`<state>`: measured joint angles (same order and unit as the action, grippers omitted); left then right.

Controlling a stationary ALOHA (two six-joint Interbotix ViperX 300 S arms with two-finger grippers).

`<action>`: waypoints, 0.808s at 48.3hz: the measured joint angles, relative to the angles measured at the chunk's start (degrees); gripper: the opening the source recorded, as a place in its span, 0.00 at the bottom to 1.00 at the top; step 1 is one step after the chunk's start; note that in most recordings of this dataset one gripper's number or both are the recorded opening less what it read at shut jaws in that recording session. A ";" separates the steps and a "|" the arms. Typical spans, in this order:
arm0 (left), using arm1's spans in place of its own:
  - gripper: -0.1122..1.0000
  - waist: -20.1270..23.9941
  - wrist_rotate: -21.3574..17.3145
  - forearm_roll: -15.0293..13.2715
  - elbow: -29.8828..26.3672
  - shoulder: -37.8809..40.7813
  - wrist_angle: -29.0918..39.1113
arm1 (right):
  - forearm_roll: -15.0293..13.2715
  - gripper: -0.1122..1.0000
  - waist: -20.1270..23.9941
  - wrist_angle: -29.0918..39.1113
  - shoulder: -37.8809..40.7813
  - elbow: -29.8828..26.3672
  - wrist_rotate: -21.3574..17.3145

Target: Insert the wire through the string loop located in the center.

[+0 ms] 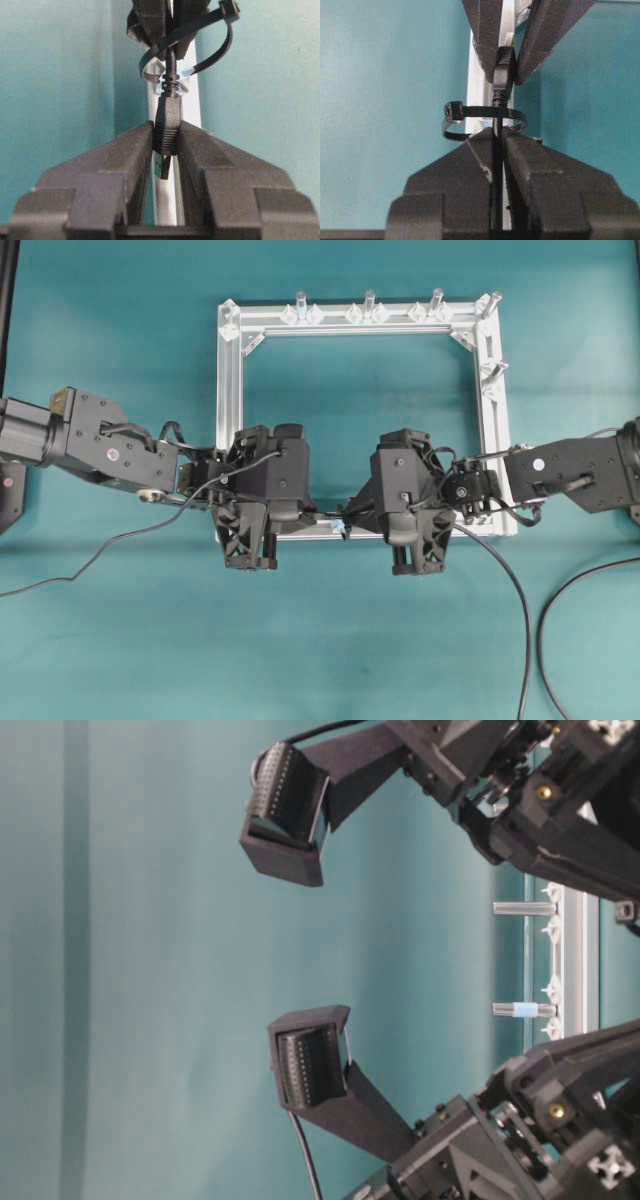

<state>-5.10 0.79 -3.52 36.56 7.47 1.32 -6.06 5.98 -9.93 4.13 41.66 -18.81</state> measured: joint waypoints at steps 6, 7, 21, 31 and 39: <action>0.25 -0.09 0.00 -0.09 0.00 0.00 0.09 | -0.09 0.16 0.00 0.00 0.00 0.00 -0.18; 0.25 -0.09 0.00 -0.09 0.00 0.00 0.09 | 0.00 0.16 0.00 0.09 -0.09 0.00 -0.18; 0.23 0.09 0.00 -0.09 0.00 0.00 0.35 | -0.09 0.72 0.18 2.55 -0.62 0.00 -0.26; 0.23 0.09 0.00 0.00 0.00 0.00 0.35 | -0.18 0.84 0.18 5.19 -1.49 0.00 -0.26; 0.23 0.09 0.00 0.00 0.00 0.00 0.35 | -0.18 0.84 0.18 5.27 -1.67 0.00 -0.26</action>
<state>-5.01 0.79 -3.52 36.56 7.47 1.67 -6.24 6.15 -4.66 2.46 41.66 -19.07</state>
